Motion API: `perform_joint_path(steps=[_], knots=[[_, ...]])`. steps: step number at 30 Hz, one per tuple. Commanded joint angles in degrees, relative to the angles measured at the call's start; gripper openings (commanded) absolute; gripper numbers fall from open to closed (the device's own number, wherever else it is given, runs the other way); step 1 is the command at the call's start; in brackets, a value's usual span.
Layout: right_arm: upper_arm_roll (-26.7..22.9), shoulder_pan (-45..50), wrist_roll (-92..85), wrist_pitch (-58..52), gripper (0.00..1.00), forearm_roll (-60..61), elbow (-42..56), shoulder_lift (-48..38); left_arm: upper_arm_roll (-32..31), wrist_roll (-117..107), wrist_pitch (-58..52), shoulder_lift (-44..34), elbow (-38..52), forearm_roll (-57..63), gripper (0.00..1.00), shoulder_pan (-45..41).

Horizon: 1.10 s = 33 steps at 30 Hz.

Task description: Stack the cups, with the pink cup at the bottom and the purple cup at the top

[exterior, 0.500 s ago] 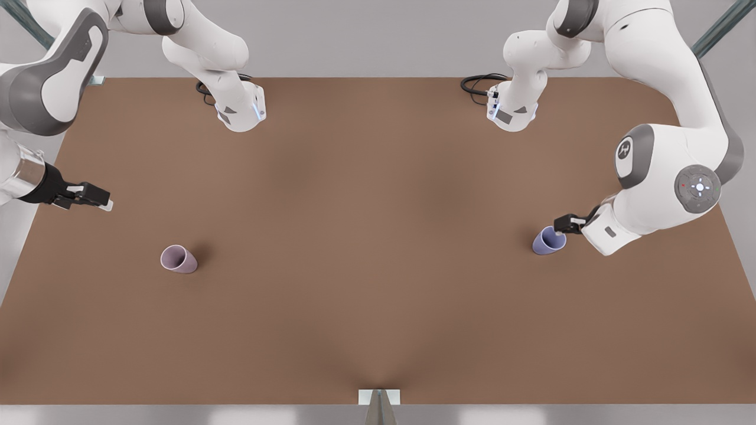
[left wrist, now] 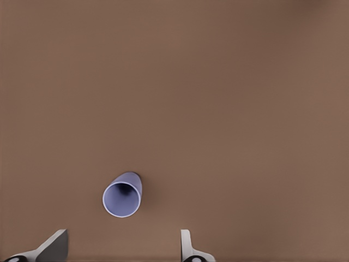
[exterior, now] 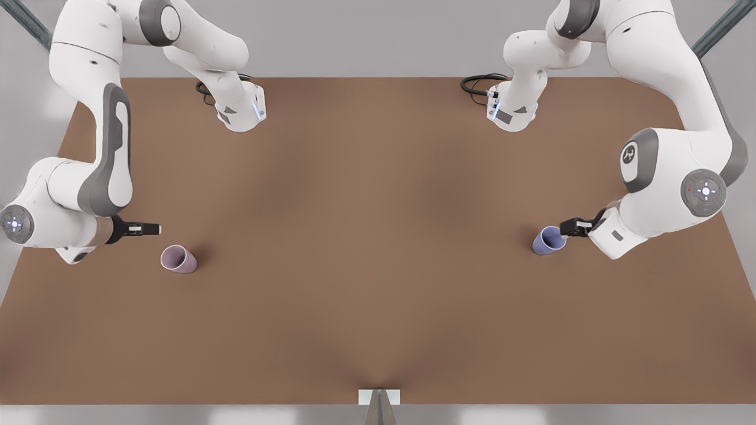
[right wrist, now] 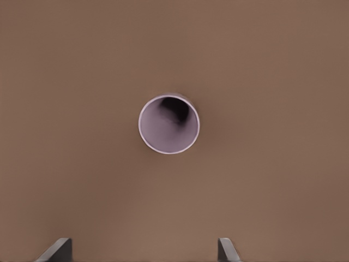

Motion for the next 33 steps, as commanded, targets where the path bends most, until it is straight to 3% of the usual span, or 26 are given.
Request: perform_joint_path(steps=[1,9,24,27,28,29,30,33], knots=[[-0.92,-0.11,-11.91,22.26,1.00,0.17,-3.78,0.85,0.09,-0.11,-0.06,-0.05,-0.01,-0.02,1.00,-0.02],[-1.98,-1.25,-15.43,28.85,1.00,2.63,-0.44,12.19,0.09,-0.20,-0.06,0.39,-0.01,-0.02,1.00,-0.02],[-1.89,-0.72,-15.34,36.59,0.98,2.81,-12.66,8.68,0.44,-0.03,0.02,1.18,0.07,-0.02,1.00,0.16],[-1.81,-1.25,-15.61,37.82,0.90,2.54,-12.66,9.56,0.44,-0.03,0.02,1.27,-0.01,-0.02,1.00,0.16],[-1.81,-1.25,-16.49,37.82,0.79,2.54,-12.66,9.73,0.44,-0.03,0.02,1.27,-0.01,-0.02,1.00,0.16],[-1.81,-1.25,-16.40,37.82,0.59,2.72,-12.66,10.17,0.44,-0.03,0.02,1.27,0.07,-0.02,1.00,0.16],[-1.81,-1.25,-16.31,37.82,0.51,3.16,-12.66,10.52,0.44,-0.11,0.02,1.27,0.07,-0.02,1.00,0.16],[-1.63,-1.25,-15.61,37.20,0.42,3.78,-12.83,11.05,0.44,-0.11,0.02,1.35,-0.01,-0.02,1.00,0.16]])
